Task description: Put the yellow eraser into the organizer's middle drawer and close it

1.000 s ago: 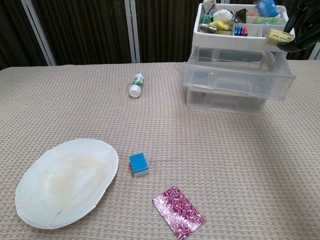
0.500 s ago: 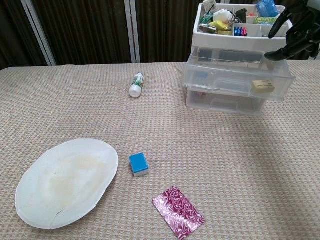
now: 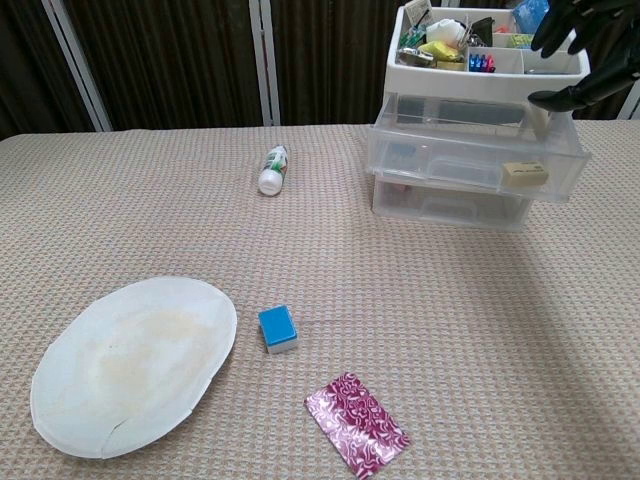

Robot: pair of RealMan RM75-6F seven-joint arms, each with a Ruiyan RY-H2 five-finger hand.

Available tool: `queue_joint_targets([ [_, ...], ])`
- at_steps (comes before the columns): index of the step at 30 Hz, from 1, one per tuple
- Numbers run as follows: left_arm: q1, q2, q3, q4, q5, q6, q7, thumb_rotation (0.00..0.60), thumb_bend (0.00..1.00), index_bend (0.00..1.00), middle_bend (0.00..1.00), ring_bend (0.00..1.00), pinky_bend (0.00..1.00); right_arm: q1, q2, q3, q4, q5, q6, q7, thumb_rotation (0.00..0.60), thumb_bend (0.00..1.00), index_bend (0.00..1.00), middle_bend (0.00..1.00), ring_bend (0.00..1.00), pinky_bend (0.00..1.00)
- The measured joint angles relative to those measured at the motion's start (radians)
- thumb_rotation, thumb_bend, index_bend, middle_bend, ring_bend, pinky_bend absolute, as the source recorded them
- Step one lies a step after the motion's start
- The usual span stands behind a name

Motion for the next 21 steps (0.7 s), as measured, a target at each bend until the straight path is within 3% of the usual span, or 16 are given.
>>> queue_joint_targets([
  [4,0.001,-0.002,0.000,0.001,0.002,0.004,0.004,0.600,0.25,0.12,0.00,0.00,0.00,-0.015,0.020,-0.082,0.061,-0.186,0.008,0.053,0.600,0.13,0.24,0.07,0.01,0.12],
  [8,0.002,-0.004,-0.001,0.003,0.001,0.007,0.002,0.600,0.25,0.12,0.00,0.00,0.00,-0.021,0.053,-0.176,0.162,-0.352,-0.005,0.068,0.600,0.13,0.10,0.00,0.00,0.01],
  [13,0.000,-0.003,-0.001,0.005,0.002,0.004,0.000,0.600,0.25,0.12,0.00,0.00,0.00,-0.026,0.083,-0.236,0.234,-0.415,-0.031,-0.032,0.600,0.13,0.02,0.00,0.00,0.00],
  [21,0.001,-0.006,-0.002,0.004,0.001,0.006,0.006,0.600,0.25,0.12,0.00,0.00,0.00,-0.052,0.067,-0.301,0.371,-0.460,-0.079,-0.229,0.600,0.13,0.02,0.00,0.00,0.00],
])
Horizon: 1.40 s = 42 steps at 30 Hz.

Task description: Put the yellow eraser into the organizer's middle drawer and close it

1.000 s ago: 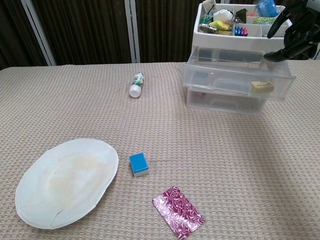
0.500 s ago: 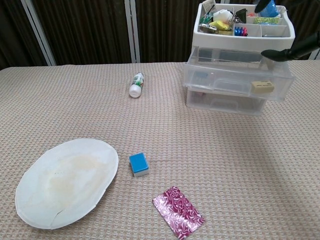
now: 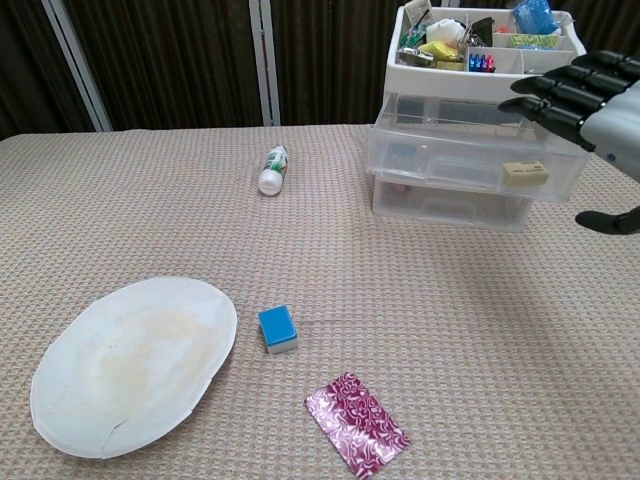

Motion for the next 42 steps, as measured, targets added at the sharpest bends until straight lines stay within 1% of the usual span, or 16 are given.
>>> queue_joint_targets([
  [4,0.000,0.000,-0.001,-0.001,-0.001,-0.001,-0.001,0.600,0.25,0.12,0.00,0.00,0.00,-0.012,-0.035,-0.007,0.040,-0.020,0.004,-0.068,0.600,0.13,0.03,0.00,0.00,0.00],
  [8,0.000,0.000,0.000,-0.001,0.001,0.001,-0.002,0.600,0.25,0.12,0.00,0.00,0.00,-0.026,-0.074,-0.007,0.064,-0.040,0.018,-0.095,0.600,0.13,0.03,0.00,0.00,0.00],
  [18,-0.001,0.001,0.000,-0.001,0.000,-0.001,-0.007,0.600,0.25,0.12,0.00,0.00,0.00,-0.046,-0.118,-0.019,0.118,-0.099,0.044,-0.109,0.600,0.13,0.04,0.00,0.00,0.00],
  [29,-0.001,0.001,-0.001,-0.004,-0.001,-0.002,-0.003,0.600,0.25,0.12,0.00,0.00,0.00,-0.057,-0.144,-0.035,0.132,-0.117,0.018,-0.118,0.600,0.13,0.05,0.00,0.00,0.00],
  [37,-0.001,0.002,-0.001,-0.004,-0.002,-0.004,-0.005,0.600,0.25,0.12,0.00,0.00,0.00,-0.054,-0.185,-0.023,0.148,-0.113,-0.015,-0.138,0.600,0.13,0.07,0.00,0.00,0.00],
  [42,-0.002,0.003,-0.001,-0.004,-0.003,-0.006,-0.007,0.600,0.25,0.12,0.00,0.00,0.00,-0.054,-0.199,-0.006,0.170,-0.087,-0.040,-0.150,0.600,0.13,0.07,0.00,0.00,0.00],
])
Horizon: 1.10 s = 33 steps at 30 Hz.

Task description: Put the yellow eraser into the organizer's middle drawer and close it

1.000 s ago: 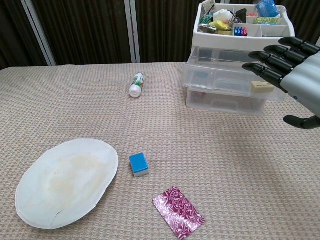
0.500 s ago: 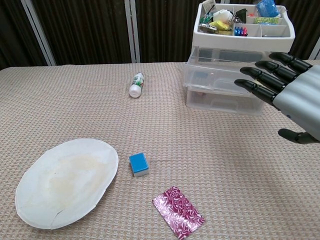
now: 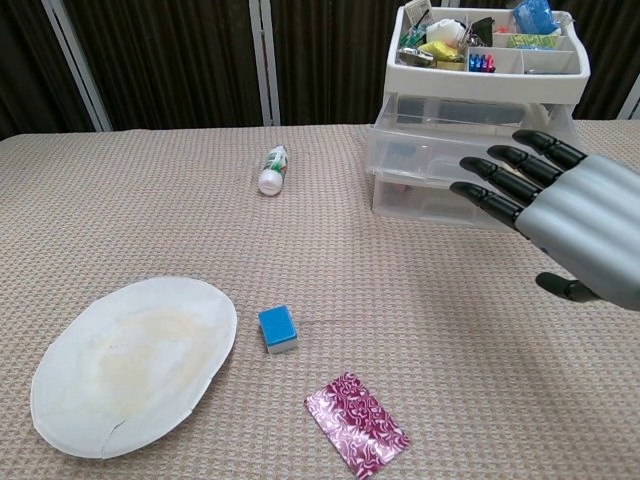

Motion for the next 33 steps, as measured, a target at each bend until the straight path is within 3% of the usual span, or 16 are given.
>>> queue_joint_targets([
  [33,0.000,0.001,-0.002,-0.006,-0.007,-0.004,0.003,0.600,0.25,0.12,0.00,0.00,0.00,0.038,-0.043,0.118,0.097,0.139,-0.084,-0.042,0.600,0.13,0.07,0.00,0.00,0.00],
])
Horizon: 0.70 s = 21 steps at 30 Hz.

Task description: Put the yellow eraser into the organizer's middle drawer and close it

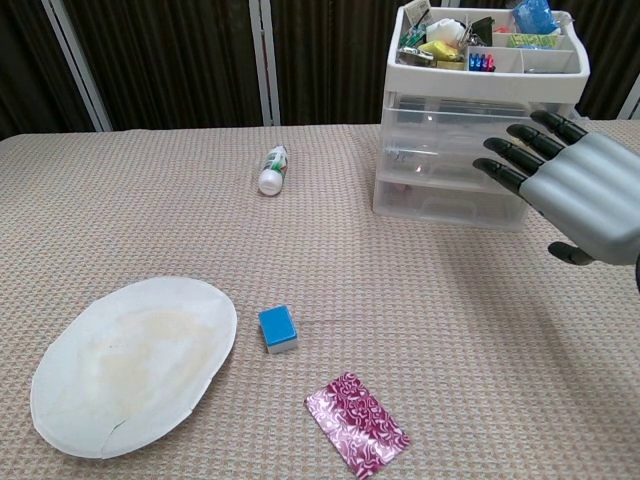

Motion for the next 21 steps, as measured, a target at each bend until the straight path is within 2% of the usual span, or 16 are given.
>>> queue_joint_targets([
  [21,0.000,0.000,-0.001,0.001,0.000,0.000,-0.001,0.600,0.25,0.12,0.00,0.00,0.00,0.055,-0.030,0.071,0.030,0.107,-0.051,-0.038,0.600,0.13,0.07,0.00,0.00,0.00],
])
